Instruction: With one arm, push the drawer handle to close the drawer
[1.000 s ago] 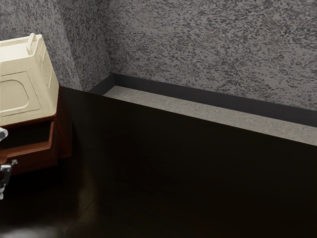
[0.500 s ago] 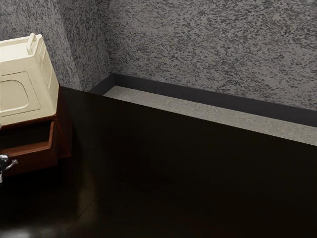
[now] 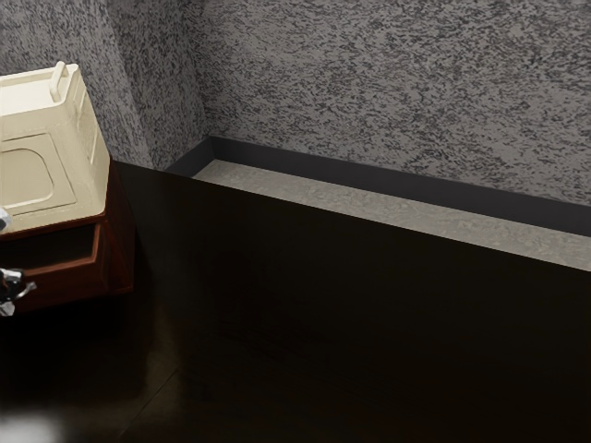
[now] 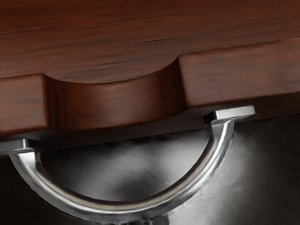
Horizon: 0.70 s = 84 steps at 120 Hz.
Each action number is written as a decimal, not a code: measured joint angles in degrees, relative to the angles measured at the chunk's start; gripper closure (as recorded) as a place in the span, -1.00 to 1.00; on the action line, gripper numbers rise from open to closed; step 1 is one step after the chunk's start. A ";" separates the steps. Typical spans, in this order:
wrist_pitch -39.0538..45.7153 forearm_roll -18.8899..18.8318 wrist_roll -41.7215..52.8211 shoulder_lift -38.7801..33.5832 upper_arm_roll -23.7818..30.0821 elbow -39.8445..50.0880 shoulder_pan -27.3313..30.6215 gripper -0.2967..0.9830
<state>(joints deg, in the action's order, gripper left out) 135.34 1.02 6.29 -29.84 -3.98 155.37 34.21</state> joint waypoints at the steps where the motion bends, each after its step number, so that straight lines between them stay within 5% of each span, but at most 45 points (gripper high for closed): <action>1: -0.02 0.02 0.23 0.17 0.02 -0.17 -0.01 0.68; 84: -3.91 -0.44 13.17 9.47 0.91 -9.72 1.52 0.68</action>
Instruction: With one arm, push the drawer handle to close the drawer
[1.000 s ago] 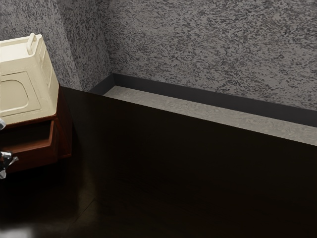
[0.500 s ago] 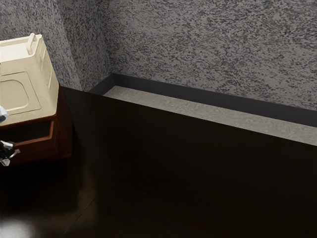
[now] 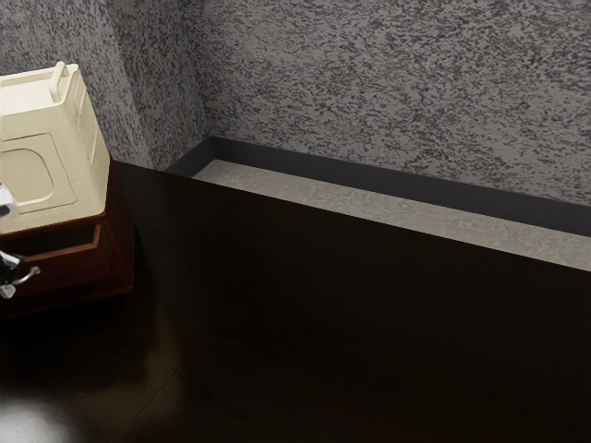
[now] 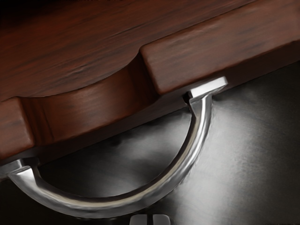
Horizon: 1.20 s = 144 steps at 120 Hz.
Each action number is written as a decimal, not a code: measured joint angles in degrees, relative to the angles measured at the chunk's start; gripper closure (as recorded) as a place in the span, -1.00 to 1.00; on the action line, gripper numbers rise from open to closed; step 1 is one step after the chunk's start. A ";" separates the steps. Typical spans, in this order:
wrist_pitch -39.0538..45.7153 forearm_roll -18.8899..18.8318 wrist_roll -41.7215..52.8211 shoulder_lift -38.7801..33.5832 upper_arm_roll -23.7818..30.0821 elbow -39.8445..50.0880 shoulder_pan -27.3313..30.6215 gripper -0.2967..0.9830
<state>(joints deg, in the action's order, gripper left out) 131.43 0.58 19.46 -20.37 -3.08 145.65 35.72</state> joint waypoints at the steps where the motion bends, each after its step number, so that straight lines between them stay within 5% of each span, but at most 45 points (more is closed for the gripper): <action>1: -0.05 -0.10 0.14 0.05 0.01 -0.09 -0.03 0.69; 77: 9.88 -4.15 8.33 2.87 0.22 -0.68 0.28 0.68; 144: 18.99 -12.13 11.08 4.46 1.15 -0.09 0.87 0.69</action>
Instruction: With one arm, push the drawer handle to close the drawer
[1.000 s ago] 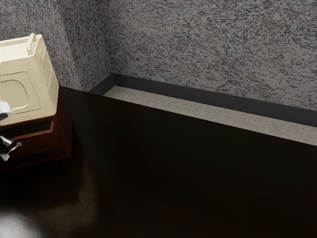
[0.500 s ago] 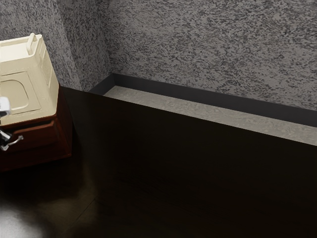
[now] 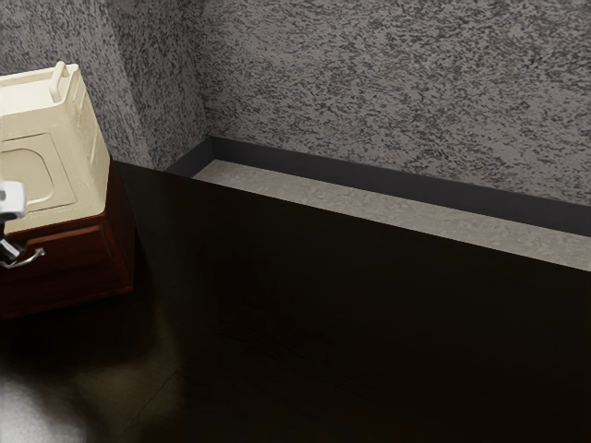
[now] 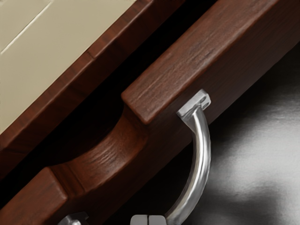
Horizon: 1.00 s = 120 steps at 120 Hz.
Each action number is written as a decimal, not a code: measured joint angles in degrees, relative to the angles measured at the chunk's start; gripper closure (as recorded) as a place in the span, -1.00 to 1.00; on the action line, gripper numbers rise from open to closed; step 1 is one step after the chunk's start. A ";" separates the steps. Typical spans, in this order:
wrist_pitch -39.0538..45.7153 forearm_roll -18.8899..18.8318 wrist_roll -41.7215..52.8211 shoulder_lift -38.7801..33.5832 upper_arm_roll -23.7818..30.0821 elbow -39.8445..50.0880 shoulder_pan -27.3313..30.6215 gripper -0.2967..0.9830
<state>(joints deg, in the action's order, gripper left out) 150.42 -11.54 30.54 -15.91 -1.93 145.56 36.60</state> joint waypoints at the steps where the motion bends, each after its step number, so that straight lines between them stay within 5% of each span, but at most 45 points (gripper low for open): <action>1: 0.12 -0.06 0.03 0.03 0.00 0.02 0.00 0.69; 75: 7.30 -2.87 1.37 4.87 -0.24 -0.75 2.86 0.72; 120: 5.47 -2.21 1.91 -1.06 0.21 5.92 2.53 0.68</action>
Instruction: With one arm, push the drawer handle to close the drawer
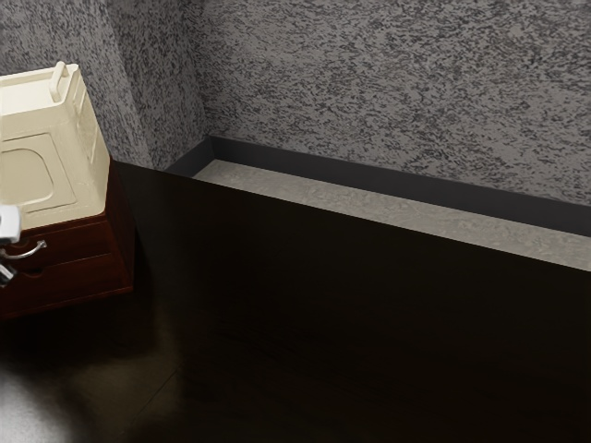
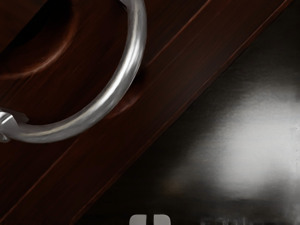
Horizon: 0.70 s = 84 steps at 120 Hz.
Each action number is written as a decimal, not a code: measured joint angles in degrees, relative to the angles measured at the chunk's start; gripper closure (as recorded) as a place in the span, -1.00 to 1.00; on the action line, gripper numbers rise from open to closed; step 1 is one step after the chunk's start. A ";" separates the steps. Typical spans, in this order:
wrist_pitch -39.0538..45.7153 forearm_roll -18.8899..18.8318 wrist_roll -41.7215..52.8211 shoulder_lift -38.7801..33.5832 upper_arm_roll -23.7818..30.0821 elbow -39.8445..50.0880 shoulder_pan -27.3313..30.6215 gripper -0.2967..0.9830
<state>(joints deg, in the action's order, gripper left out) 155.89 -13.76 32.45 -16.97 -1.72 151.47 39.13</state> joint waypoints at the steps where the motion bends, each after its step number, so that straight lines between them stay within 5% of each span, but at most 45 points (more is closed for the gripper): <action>1: -0.27 0.04 -0.04 -0.08 0.18 0.03 -0.03 0.67; 18: -6.68 0.68 -0.95 -4.47 2.33 0.79 -0.20 0.18; 36: -24.55 7.21 -2.51 -19.06 2.64 -5.70 2.84 -0.18; 55: -39.01 9.90 -5.45 -20.53 3.01 -9.12 3.81 -0.37; 84: -49.36 10.45 -8.42 -19.75 2.37 -13.51 4.09 -0.48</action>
<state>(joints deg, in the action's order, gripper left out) 106.54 -3.31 24.03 -36.72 0.65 137.96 43.22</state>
